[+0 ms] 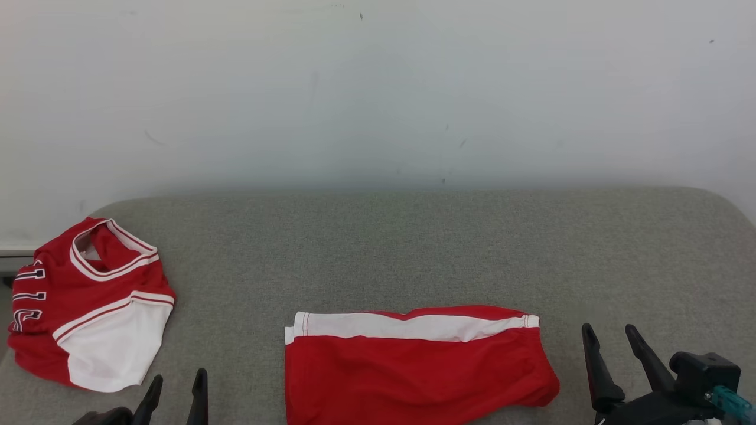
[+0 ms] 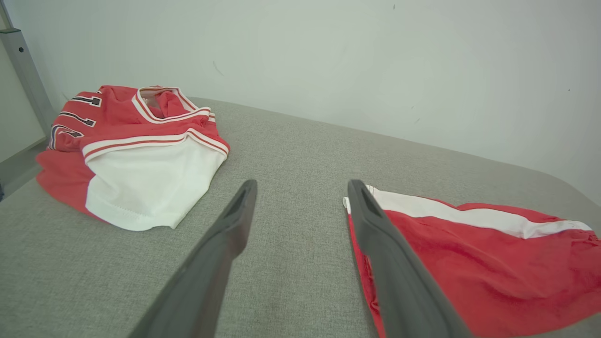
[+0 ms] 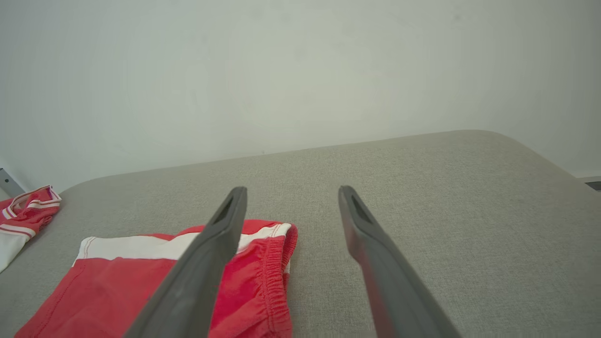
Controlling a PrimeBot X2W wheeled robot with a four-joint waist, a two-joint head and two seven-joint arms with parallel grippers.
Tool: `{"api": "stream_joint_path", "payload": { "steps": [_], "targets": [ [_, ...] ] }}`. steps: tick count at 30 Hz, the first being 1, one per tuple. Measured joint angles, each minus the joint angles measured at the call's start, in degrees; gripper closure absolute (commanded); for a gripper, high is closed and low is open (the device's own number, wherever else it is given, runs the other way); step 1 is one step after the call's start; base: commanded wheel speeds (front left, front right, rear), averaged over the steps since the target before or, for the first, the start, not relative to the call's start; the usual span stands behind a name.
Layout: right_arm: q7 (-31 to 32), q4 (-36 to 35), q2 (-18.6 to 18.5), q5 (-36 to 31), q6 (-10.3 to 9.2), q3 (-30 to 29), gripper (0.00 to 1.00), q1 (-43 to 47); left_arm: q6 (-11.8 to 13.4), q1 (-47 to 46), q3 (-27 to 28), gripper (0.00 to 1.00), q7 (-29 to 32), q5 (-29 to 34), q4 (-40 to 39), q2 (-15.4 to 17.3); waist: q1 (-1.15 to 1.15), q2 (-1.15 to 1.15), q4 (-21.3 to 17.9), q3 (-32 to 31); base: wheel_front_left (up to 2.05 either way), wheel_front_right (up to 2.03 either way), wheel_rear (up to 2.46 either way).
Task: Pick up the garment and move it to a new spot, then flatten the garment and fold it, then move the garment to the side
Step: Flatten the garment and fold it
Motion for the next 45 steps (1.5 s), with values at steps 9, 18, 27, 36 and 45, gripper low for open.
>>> {"api": "stream_joint_path", "payload": {
  "steps": [9,18,27,36,45],
  "targets": [
    [10.7,2.4,-3.3,-2.6,-0.60,1.2,0.00,-4.0,0.0,0.0,0.0,0.00,1.9,1.1,-1.8,-0.7,0.00,0.00,0.2,0.2,0.00,0.00,0.00],
    [24.5,7.5,-4.6,-2.5,-1.11,2.3,0.00,-10.2,0.0,-0.3,-1.6,0.00,3.7,2.6,-2.6,-1.9,0.00,0.00,1.6,1.3,0.00,0.00,0.00],
    [37.7,13.1,-4.3,-1.9,-1.11,5.6,0.00,-15.7,0.0,-0.7,-2.1,0.00,5.0,3.0,-2.9,-2.0,0.00,0.00,3.5,2.9,0.00,0.00,0.00],
    [43.8,18.2,-2.7,-1.6,-1.54,5.9,0.00,-19.8,0.0,-1.5,-2.1,0.00,5.9,3.2,-2.8,-2.1,0.00,0.00,4.2,3.6,0.00,0.00,0.00],
    [46.7,23.9,-1.2,-0.1,-1.78,4.1,0.00,-21.2,0.0,-3.0,-2.4,0.00,6.5,3.6,-2.5,-2.0,0.00,-0.01,5.3,3.7,0.00,0.00,0.00]
  ]
}}
